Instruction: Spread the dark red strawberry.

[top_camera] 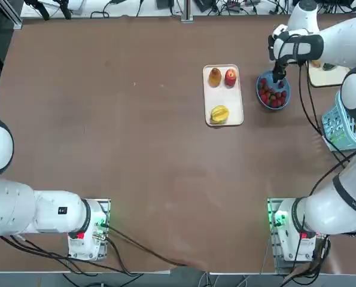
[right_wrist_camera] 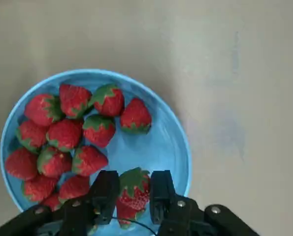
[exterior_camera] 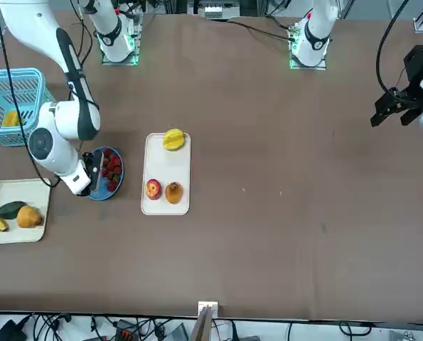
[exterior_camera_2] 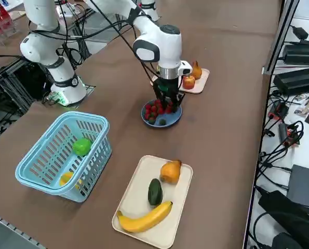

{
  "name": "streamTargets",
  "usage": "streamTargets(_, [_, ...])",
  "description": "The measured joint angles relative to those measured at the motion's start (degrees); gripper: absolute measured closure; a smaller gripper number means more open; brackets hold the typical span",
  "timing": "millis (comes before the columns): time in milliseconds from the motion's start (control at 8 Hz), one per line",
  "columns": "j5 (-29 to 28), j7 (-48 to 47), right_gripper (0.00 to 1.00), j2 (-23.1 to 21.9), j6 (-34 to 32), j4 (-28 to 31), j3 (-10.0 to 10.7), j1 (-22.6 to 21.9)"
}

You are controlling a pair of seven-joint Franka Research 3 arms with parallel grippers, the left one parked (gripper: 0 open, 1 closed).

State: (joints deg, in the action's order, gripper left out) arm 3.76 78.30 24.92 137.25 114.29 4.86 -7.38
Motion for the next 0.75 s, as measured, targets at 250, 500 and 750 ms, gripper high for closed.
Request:
streamTargets(250, [0.0,-1.0,0.27,0.1,-0.1,-0.1,-0.1,-0.5])
streamTargets(500, [0.0,-1.4,0.00,0.1,-0.1,-0.3,0.0,-0.3])
streamTargets(750, [-1.1,-2.2,0.00,-0.4,-1.9,-2.6,0.0,-0.3])
